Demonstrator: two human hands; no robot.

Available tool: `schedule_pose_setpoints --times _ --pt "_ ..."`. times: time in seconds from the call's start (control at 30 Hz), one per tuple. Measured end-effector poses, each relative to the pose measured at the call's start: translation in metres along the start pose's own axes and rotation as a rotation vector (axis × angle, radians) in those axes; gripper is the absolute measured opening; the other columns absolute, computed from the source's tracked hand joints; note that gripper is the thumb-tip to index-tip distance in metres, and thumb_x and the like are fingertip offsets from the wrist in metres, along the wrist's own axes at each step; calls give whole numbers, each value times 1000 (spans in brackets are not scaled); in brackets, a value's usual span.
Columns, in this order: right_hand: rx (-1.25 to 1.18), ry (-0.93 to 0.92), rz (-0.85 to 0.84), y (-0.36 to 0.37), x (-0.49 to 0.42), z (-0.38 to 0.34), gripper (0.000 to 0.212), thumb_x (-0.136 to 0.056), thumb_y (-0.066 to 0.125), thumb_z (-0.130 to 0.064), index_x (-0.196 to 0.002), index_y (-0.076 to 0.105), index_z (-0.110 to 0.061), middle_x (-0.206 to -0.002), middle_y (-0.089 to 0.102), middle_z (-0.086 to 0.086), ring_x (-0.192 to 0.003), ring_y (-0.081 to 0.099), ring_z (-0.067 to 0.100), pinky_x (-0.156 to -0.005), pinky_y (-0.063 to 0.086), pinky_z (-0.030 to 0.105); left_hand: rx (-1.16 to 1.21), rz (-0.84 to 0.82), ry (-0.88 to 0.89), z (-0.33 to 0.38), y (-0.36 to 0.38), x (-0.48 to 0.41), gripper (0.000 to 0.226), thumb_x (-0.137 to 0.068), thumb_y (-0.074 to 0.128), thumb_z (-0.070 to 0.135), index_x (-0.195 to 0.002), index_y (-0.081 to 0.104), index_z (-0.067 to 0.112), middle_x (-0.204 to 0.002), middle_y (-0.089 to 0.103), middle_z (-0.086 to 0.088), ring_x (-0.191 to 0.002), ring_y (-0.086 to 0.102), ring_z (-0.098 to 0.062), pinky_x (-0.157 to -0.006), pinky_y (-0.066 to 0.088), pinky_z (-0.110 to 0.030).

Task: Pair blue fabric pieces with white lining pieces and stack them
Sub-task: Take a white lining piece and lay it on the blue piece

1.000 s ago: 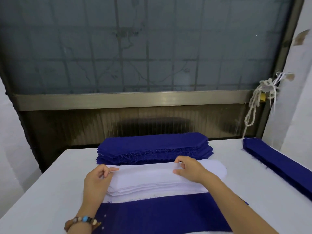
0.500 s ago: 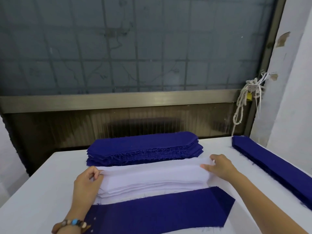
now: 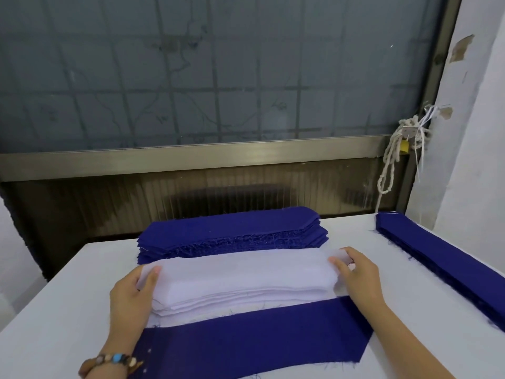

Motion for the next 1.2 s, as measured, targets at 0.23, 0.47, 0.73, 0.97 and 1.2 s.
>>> schedule_pose_setpoints --times 0.23,0.47,0.73,0.97,1.2 --pt "-199 24 -21 -10 0 -8 15 -92 62 -13 -84 62 -26 -55 58 -4 -47 53 7 -63 42 18 -53 68 22 12 -8 -4 9 -92 63 16 -94 71 14 -83 66 1 -81 59 -17 -71 45 -11" --pt "-210 123 -153 -24 15 -8 15 -93 61 -14 -84 61 -2 -64 58 12 -49 46 11 -60 44 28 -31 -50 -135 16 -21 1 6 -92 64 17 -88 69 14 -82 68 -7 -83 62 -30 -77 51 -43" --pt "-83 134 -279 -41 53 0 12 -89 66 -11 -79 64 -6 -51 57 2 -39 46 7 -46 40 14 -70 -168 -343 -1 -49 38 16 -89 68 26 -79 71 14 -82 70 -6 -78 63 -27 -72 53 -39" --pt "68 80 -302 -41 75 4 22 -84 68 -6 -69 52 -6 -46 48 -3 -42 39 8 -45 32 16 -146 -196 -206 -14 -60 67 29 -87 70 17 -58 70 19 -55 63 1 -58 55 -23 -65 44 -22" --pt "129 26 -239 -45 78 -2 39 -84 69 -16 -59 39 -20 -50 32 -7 -54 29 17 -50 23 25 -232 -180 -104 -7 -60 75 21 -83 73 13 -63 68 19 -64 66 9 -58 56 -5 -56 35 -5"
Point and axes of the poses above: each hand's wrist, its own x-axis away from the middle knuckle, its own y-axis out of the palm, z = x × y, the point moved 5 cm from there along -x, towards the middle knuckle
